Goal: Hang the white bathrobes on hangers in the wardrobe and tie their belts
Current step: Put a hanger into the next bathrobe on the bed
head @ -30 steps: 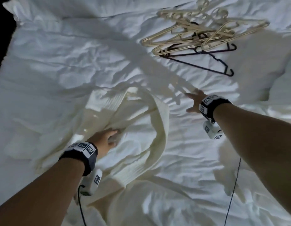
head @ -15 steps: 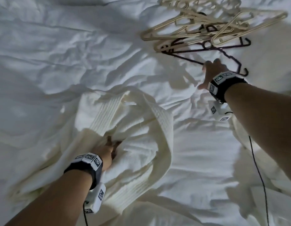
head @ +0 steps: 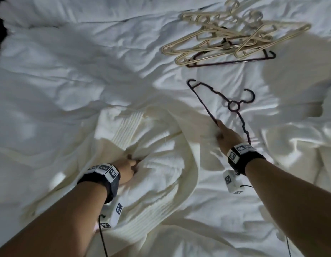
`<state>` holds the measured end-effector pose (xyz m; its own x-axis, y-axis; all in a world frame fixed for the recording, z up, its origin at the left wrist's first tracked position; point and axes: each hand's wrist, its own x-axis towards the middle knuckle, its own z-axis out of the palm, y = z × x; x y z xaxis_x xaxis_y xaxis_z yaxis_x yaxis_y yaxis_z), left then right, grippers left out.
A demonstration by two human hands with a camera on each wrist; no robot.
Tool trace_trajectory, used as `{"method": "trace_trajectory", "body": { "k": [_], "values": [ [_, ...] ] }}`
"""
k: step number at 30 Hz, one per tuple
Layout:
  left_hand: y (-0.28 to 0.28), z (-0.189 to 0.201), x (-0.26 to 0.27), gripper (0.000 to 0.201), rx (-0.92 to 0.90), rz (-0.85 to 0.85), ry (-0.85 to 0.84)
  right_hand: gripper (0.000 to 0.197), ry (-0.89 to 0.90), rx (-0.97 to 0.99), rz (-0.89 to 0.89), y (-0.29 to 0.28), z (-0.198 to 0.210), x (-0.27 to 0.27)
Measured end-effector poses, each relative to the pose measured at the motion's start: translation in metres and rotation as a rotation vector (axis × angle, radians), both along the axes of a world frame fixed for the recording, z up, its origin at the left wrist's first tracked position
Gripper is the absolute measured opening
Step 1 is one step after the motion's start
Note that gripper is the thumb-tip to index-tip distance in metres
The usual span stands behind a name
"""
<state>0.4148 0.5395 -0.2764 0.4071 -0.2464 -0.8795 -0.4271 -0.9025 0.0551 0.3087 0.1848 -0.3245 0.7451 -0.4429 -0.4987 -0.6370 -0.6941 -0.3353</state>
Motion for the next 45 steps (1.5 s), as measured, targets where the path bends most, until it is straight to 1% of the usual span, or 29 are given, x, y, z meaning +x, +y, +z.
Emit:
{"method": "trace_trajectory", "body": {
  "k": [3,5,7,8,9,11,12,14,15,16,17,18,19,20,22,23,25,27,28,29,31,33,34,36,37,39,41,43,45],
  "values": [
    [-0.010,0.017,0.014,0.036,-0.044,-0.005,-0.082,0.044,-0.058,0.118,-0.126,0.019,0.016,-0.030],
    [-0.017,0.023,0.028,0.030,-0.130,0.010,-0.231,0.039,-0.078,0.125,-0.176,0.028,0.025,-0.047],
    [-0.027,0.024,0.042,0.017,-0.263,0.056,-0.356,0.036,-0.110,0.114,-0.208,0.037,0.037,-0.061],
    [-0.034,0.023,0.048,0.020,-0.344,0.076,-0.385,0.034,-0.132,0.107,-0.237,0.043,0.043,-0.067],
    [-0.042,0.022,0.054,0.030,-0.415,0.078,-0.406,0.032,-0.165,0.109,-0.266,0.049,0.049,-0.073],
    [-0.058,0.018,0.070,0.049,-0.503,0.032,-0.490,0.034,-0.237,0.094,-0.316,0.061,0.057,-0.085],
    [-0.065,0.016,0.077,0.054,-0.524,-0.010,-0.528,0.038,-0.283,0.067,-0.322,0.065,0.057,-0.091],
    [-0.075,0.010,0.088,0.059,-0.491,-0.105,-0.524,0.046,-0.330,-0.033,-0.340,0.069,0.050,-0.103],
    [-0.078,0.007,0.092,0.059,-0.437,-0.140,-0.482,0.054,-0.283,-0.119,-0.368,0.067,0.044,-0.109],
    [-0.079,0.004,0.093,0.057,-0.378,-0.177,-0.433,0.073,-0.152,-0.204,-0.409,0.066,0.039,-0.114],
    [-0.079,0.003,0.093,0.051,-0.311,-0.216,-0.391,0.093,0.004,-0.227,-0.456,0.064,0.033,-0.120],
    [-0.077,0.003,0.092,0.040,-0.255,-0.261,-0.376,0.108,0.129,-0.205,-0.492,0.066,0.033,-0.123],
    [-0.075,0.004,0.090,0.024,-0.214,-0.315,-0.381,0.114,0.189,-0.151,-0.528,0.065,0.027,-0.127],
    [-0.069,0.006,0.087,0.009,-0.186,-0.364,-0.367,0.111,0.188,-0.072,-0.564,0.070,0.022,-0.130],
    [-0.057,0.011,0.083,0.006,-0.174,-0.417,-0.336,0.095,0.102,0.112,-0.651,0.076,0.017,-0.130],
    [-0.050,0.015,0.082,0.005,-0.176,-0.412,-0.322,0.090,0.056,0.177,-0.709,0.079,0.017,-0.127],
    [-0.036,0.028,0.078,0.017,-0.241,-0.332,-0.344,0.083,-0.034,0.275,-0.796,0.087,0.031,-0.119],
    [-0.016,0.045,0.076,0.036,-0.376,-0.127,-0.353,0.073,-0.143,0.323,-0.792,0.096,0.056,-0.108],
    [-0.004,0.054,0.076,0.042,-0.450,-0.004,-0.309,0.068,-0.195,0.341,-0.764,0.101,0.072,-0.103],
    [0.009,0.066,0.075,0.042,-0.531,0.132,-0.241,0.064,-0.250,0.345,-0.730,0.105,0.090,-0.099],
    [0.034,0.093,0.072,0.029,-0.698,0.393,-0.111,0.060,-0.360,0.338,-0.639,0.114,0.130,-0.096],
    [0.058,0.124,0.066,0.021,-0.806,0.595,-0.072,0.053,-0.436,0.300,-0.541,0.119,0.165,-0.102],
    [0.069,0.141,0.062,0.016,-0.843,0.667,-0.073,0.047,-0.452,0.262,-0.480,0.121,0.183,-0.107],
    [0.093,0.168,0.053,0.011,-0.859,0.736,-0.100,0.027,-0.454,0.146,-0.372,0.126,0.217,-0.118],
    [0.105,0.177,0.047,0.012,-0.862,0.753,-0.112,0.023,-0.446,0.076,-0.320,0.130,0.232,-0.124],
    [0.127,0.192,0.033,0.015,-0.885,0.782,-0.117,0.038,-0.436,-0.031,-0.206,0.141,0.252,-0.138],
    [0.143,0.205,0.015,0.016,-0.929,0.781,-0.115,0.050,-0.411,-0.089,-0.103,0.157,0.261,-0.151],
    [0.153,0.216,-0.004,0.016,-0.965,0.762,-0.101,0.049,-0.390,-0.138,-0.080,0.176,0.269,-0.156],
    [0.161,0.228,-0.025,0.014,-1.008,0.713,-0.083,0.048,-0.431,-0.151,-0.121,0.198,0.284,-0.158]
  ]
}}
